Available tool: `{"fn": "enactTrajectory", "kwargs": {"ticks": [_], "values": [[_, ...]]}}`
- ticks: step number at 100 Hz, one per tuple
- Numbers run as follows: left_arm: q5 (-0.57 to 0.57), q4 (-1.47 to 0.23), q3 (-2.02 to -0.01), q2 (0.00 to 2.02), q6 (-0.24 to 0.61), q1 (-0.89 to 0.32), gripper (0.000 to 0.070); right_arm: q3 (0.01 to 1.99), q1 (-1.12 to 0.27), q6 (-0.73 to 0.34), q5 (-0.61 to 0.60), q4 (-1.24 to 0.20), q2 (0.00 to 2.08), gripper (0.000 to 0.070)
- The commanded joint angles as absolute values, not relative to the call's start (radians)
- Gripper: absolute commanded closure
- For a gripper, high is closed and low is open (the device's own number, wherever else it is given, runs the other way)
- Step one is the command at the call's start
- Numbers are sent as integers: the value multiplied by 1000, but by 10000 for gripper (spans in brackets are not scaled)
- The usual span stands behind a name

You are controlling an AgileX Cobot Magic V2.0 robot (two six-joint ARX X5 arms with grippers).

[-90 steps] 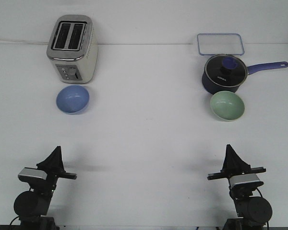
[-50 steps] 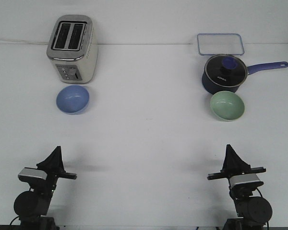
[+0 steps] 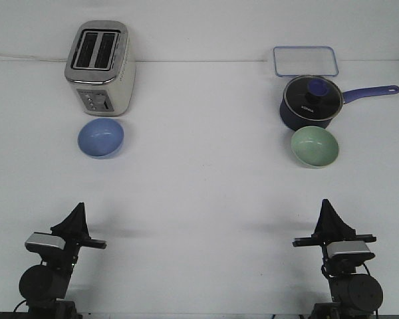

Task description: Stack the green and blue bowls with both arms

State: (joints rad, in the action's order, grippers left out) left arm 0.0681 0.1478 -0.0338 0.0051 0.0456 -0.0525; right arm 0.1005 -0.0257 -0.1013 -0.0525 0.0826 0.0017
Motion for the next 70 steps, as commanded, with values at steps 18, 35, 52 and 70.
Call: {"fn": "enactTrajectory", "kwargs": {"ticks": [18, 35, 52, 70], "values": [[67, 159, -14, 3, 45, -51, 690, 273, -27, -81, -51, -108, 22, 700], [67, 159, -14, 3, 45, -51, 690, 455, -27, -55, -51, -325, 124, 700], [67, 159, -14, 3, 45, -51, 690, 656, -27, -44, -51, -547, 295, 700], [67, 159, -14, 3, 45, -51, 690, 846, -27, -42, -50, -742, 487, 700]]}}
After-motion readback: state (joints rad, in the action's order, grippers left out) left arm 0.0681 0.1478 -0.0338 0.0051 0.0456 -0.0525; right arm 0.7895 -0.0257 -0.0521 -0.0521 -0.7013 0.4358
